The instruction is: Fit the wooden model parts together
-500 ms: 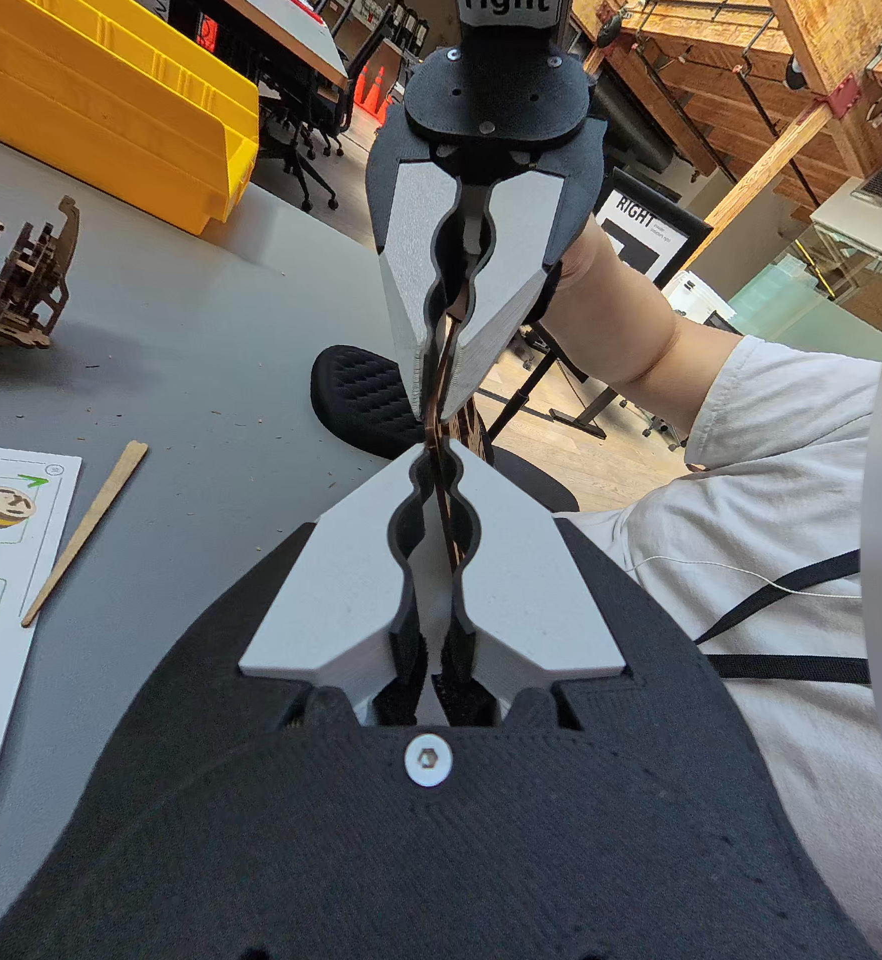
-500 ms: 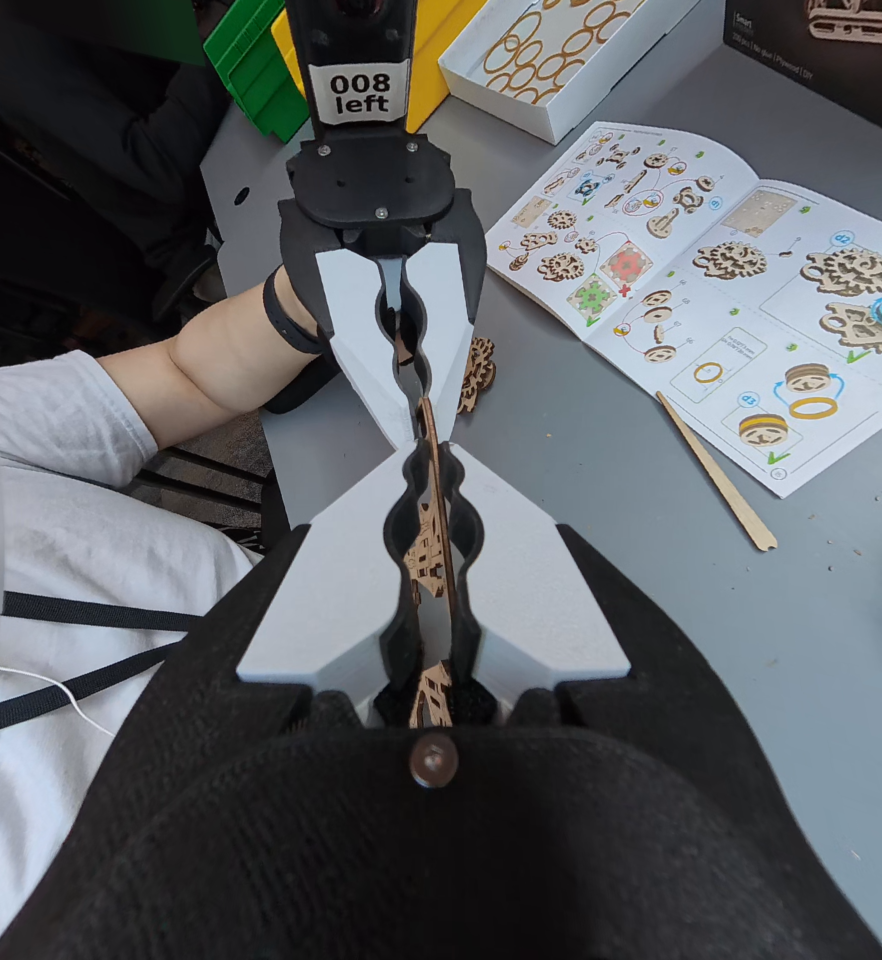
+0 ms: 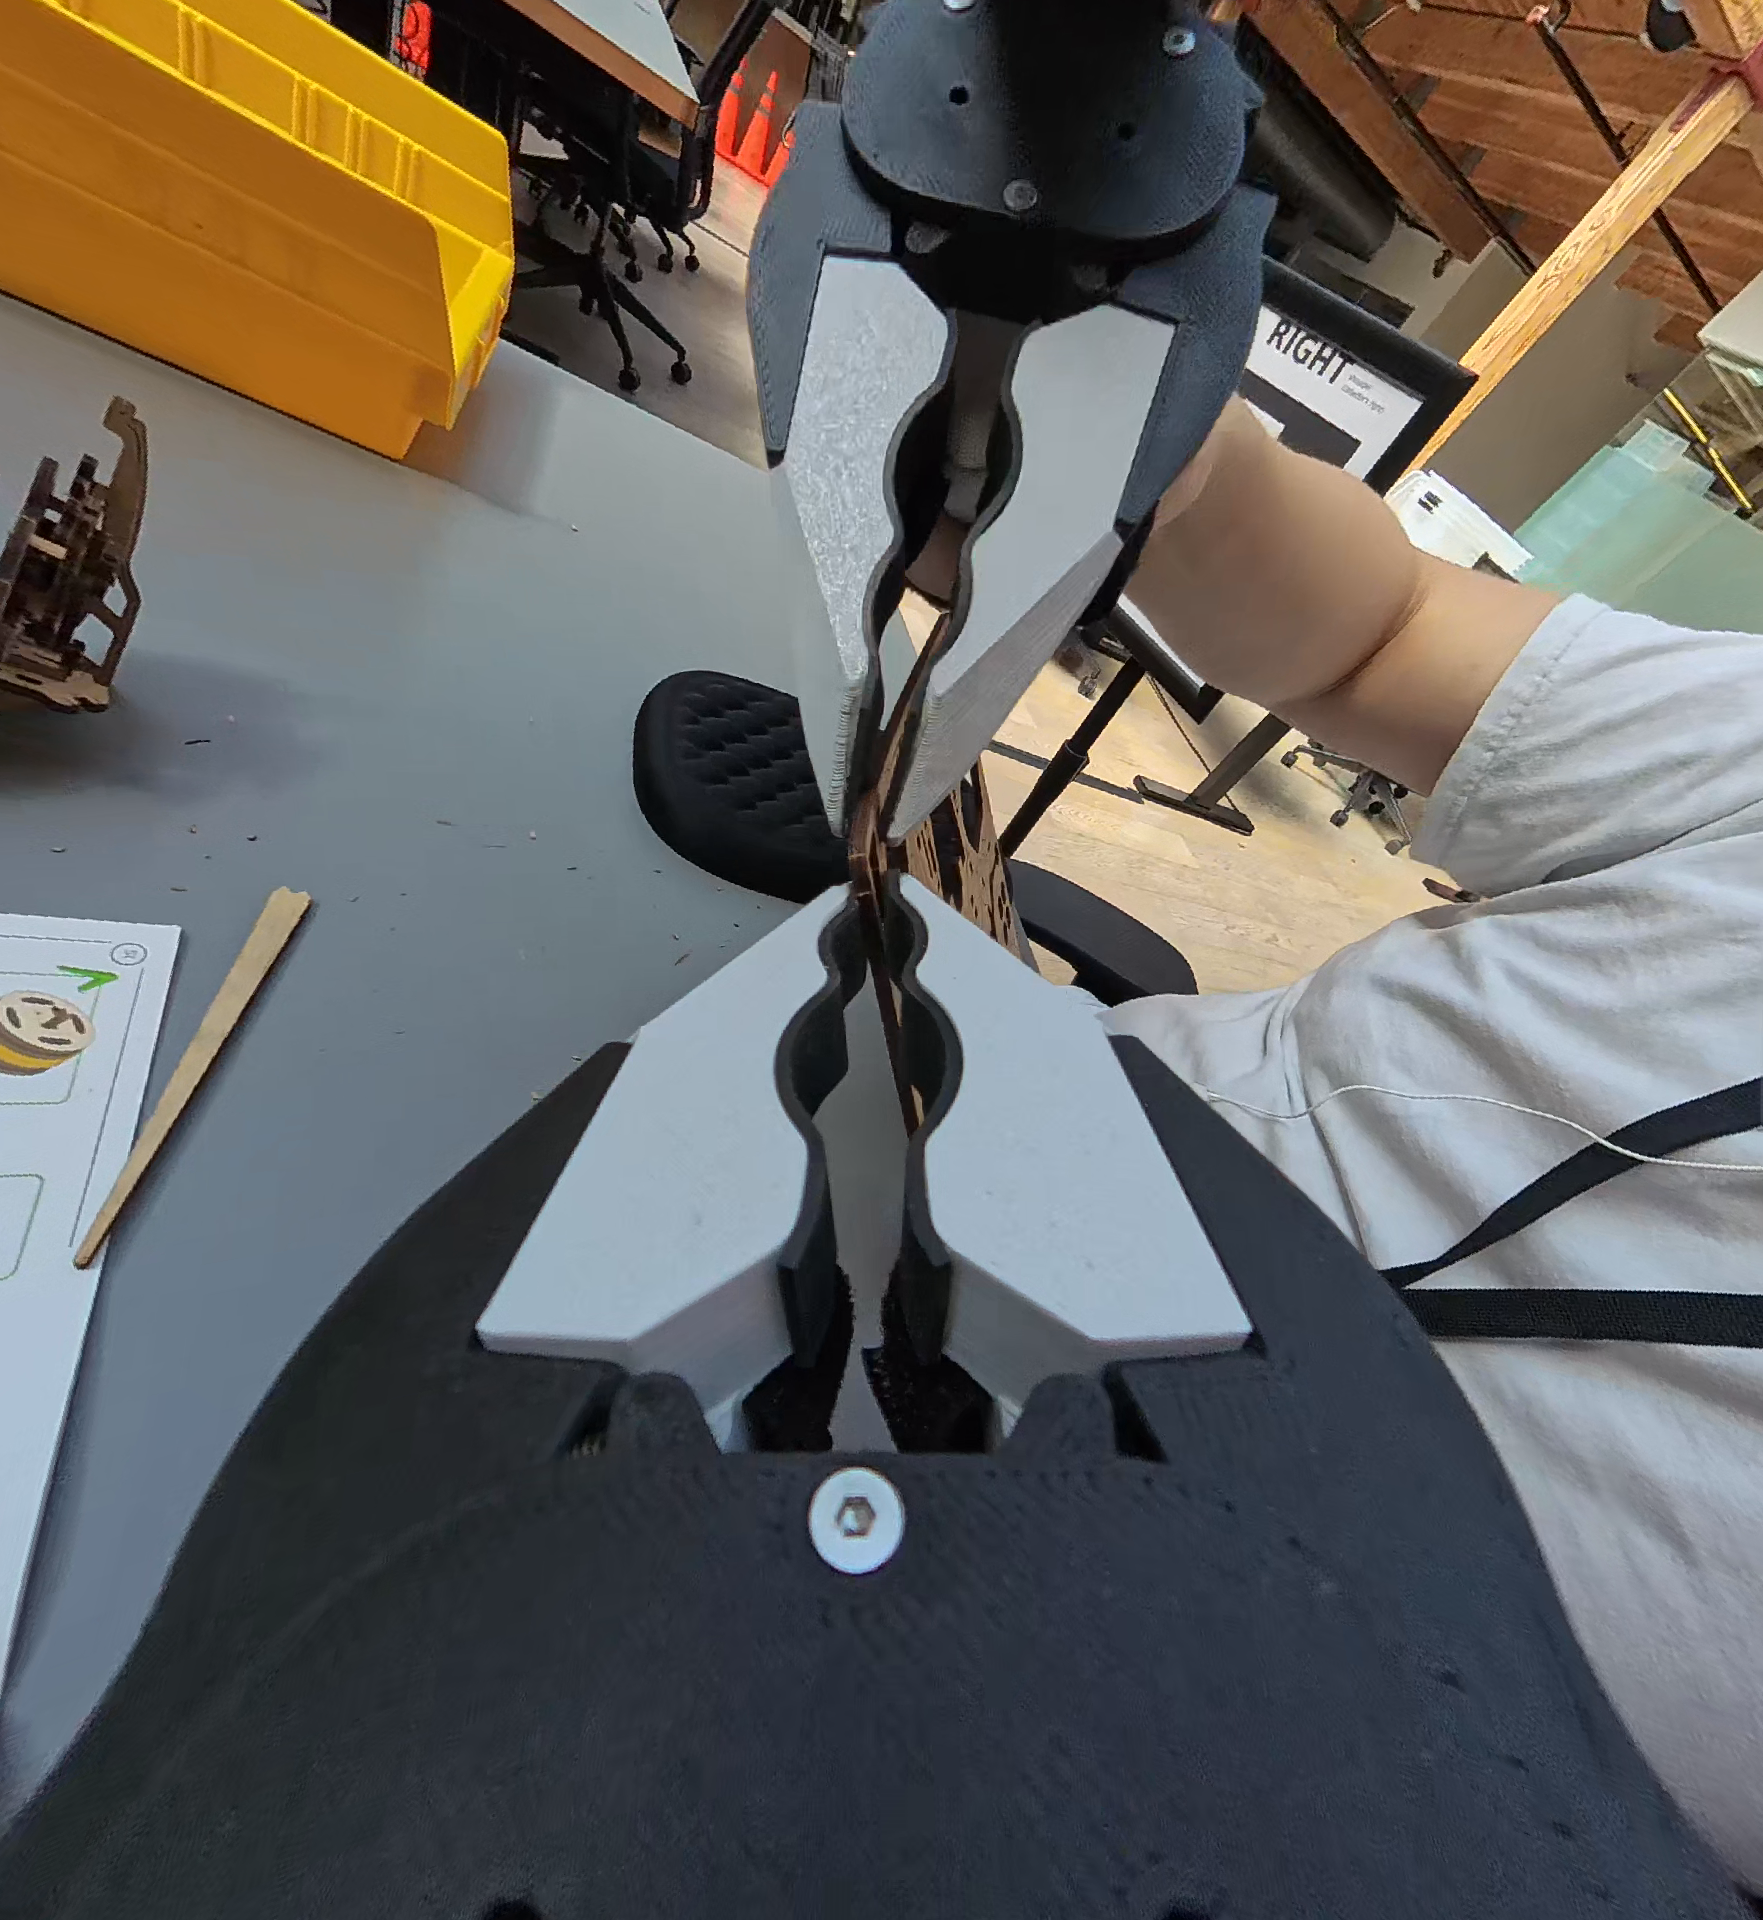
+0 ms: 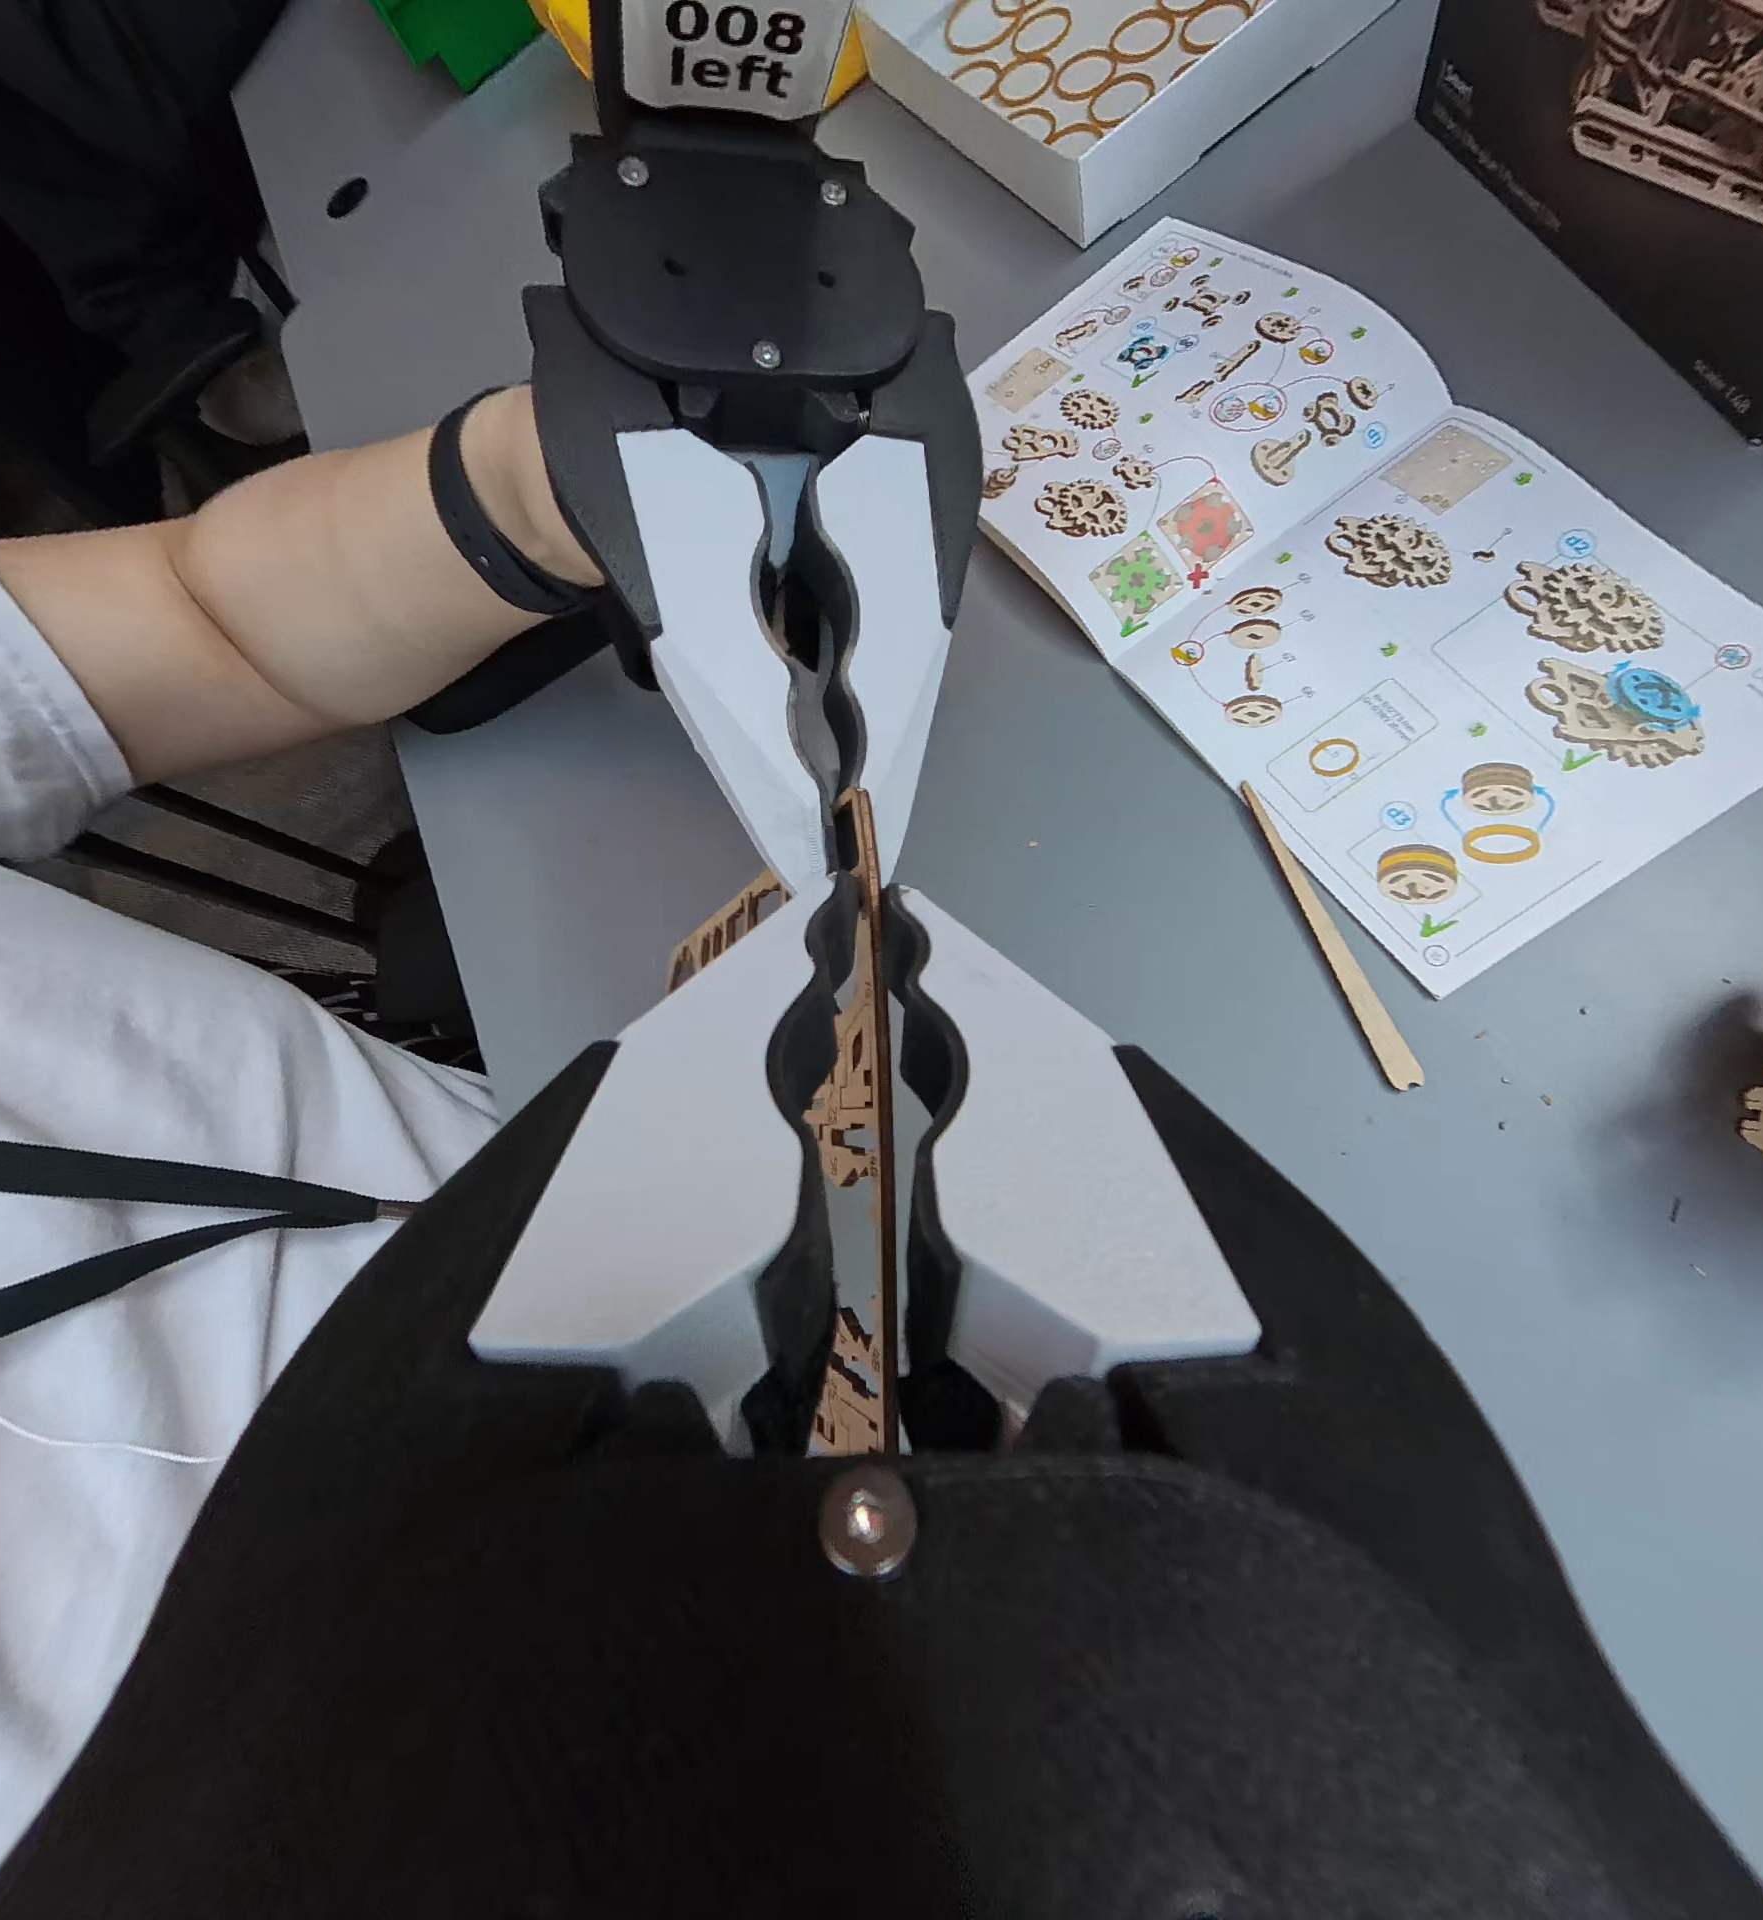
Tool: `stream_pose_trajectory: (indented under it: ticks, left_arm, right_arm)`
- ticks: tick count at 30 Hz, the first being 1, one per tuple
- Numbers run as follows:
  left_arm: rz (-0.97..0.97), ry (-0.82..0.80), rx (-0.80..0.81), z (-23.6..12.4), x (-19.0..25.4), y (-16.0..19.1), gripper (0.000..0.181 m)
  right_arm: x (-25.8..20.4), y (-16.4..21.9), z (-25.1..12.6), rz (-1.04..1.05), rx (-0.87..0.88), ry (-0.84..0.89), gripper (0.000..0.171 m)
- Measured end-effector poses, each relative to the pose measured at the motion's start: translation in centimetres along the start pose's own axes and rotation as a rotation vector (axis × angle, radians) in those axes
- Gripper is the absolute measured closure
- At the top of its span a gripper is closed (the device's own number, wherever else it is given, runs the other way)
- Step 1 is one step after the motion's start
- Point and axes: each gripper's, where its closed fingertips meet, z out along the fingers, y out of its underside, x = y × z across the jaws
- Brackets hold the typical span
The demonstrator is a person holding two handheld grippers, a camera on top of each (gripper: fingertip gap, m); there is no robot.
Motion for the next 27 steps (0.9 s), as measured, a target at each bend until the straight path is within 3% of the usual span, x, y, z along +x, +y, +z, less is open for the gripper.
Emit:
stream_pose_trajectory:
  ticks: [3, 11, 27]
  left_arm:
    - [0.018, 0.001, 0.016, -0.26, 0.39, -0.49, 0.181]
    - [0.005, -0.030, -0.005, -0.44, -0.26, -0.15, 0.180]
    - [-0.026, 0.003, -0.013, 0.15, 0.44, 0.16, 0.181]
  right_arm:
    - [-0.54, -0.69, -0.44, 0.079, 0.055, -0.103, 0.168]
    - [0.04, -0.62, 0.27, 0.065, 0.016, -0.023, 0.166]
    - [-0.35, 0.14, -0.13, -0.234, -0.053, 0.112, 0.167]
